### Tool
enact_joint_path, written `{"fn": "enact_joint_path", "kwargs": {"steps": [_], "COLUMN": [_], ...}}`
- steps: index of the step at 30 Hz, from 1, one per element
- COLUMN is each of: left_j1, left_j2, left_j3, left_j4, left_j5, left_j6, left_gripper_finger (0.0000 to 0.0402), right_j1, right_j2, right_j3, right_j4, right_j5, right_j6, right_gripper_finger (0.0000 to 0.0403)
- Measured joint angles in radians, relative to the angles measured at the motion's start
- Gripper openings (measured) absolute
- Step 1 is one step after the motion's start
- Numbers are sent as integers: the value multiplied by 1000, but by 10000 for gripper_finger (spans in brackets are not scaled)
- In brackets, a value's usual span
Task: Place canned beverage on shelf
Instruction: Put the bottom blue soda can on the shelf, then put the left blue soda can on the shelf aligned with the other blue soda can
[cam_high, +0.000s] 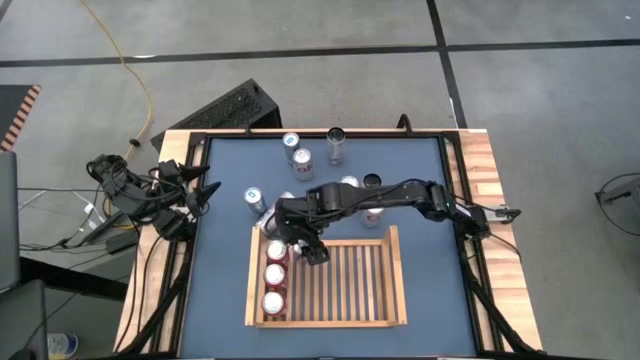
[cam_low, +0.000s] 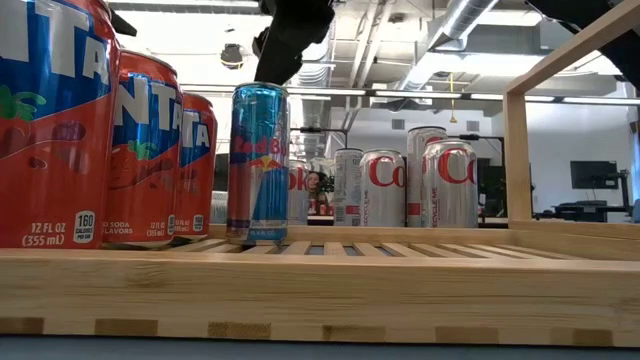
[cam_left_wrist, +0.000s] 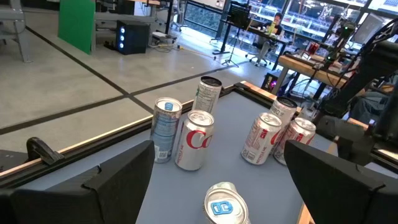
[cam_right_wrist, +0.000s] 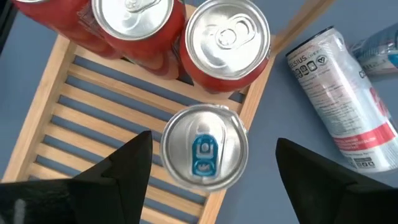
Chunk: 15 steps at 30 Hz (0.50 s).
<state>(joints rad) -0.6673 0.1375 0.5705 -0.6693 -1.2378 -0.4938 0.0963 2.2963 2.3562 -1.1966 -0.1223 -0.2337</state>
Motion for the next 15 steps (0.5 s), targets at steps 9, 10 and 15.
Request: {"fn": "enact_joint_path", "kwargs": {"steps": [9, 10, 15], "left_j1": [0, 0, 0], "left_j2": [0, 4, 71], "left_j3": [0, 0, 0], "left_j4": [16, 21, 79], "left_j5": [69, 81, 73], "left_j6": [29, 42, 126], "left_gripper_finger": [348, 348, 348], "right_j1": [-30, -35, -75], "right_j2": [-88, -104, -166], "right_j3": [1, -3, -5], "right_j4": [-45, -50, -49], "right_j5": [21, 24, 50], "right_j6": [4, 0, -4], "right_gripper_finger": [309, 309, 309]}}
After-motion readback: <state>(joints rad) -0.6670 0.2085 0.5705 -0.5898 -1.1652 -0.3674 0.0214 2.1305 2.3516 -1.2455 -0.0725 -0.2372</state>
